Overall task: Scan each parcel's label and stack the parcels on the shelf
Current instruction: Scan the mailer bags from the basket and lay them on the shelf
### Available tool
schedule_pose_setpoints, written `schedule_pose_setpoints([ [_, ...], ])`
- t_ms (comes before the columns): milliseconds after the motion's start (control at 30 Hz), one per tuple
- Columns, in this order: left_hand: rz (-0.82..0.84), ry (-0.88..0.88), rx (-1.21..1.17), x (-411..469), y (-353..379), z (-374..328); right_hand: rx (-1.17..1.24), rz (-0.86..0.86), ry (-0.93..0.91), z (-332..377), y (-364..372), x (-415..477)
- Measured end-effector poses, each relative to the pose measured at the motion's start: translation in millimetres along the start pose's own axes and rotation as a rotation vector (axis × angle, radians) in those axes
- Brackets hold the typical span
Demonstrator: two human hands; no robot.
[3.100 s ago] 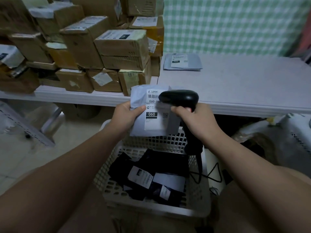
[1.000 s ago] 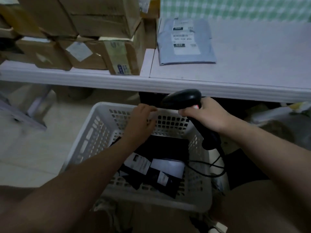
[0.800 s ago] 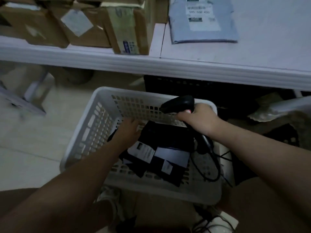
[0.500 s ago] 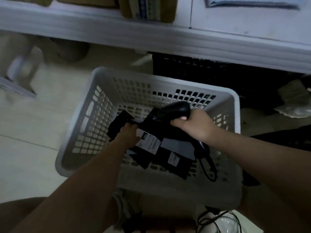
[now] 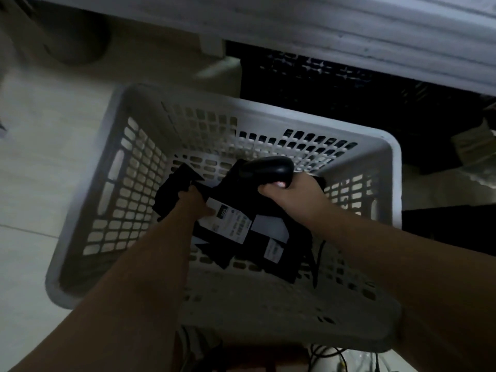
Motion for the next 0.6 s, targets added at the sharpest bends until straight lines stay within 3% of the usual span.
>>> schedule_pose_setpoints([
  [100,-0.011,0.018,0.002,-2.1,5.8,6.5,-0.02,0.008,-0.001,-0.5,0.4,-1.7],
  [200,-0.092,-0.084,0.006,-16.2,4.5,15.8,0.0,-0.01,-0.015,1.6,-0.1,-7.1],
  [333,-0.087,-0.143,-0.391,-18.1,26.8,26.7,0.01,-0.033,-0.03,-4.1,-1.2,-11.3],
  [400,-0.098,-0.146,-0.445,-19.5,33.0,24.9,-0.027,-0.009,-0.022,-12.1,-1.0,-11.9],
  [600,-0.347,-0.018,-0.282,-50.8,-15.0,-1.6,-0.12,0.031,-0.025,-15.2,-9.0,-12.8],
])
Point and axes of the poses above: each hand's wrist, its own x-axis towards the middle knuckle, its own y-axis out of the palm, z = x × y, the point moved 7 cm from there along x, towards the middle knuckle, and after that the axes turned 15 degrees about x, right-handed, at the moved point
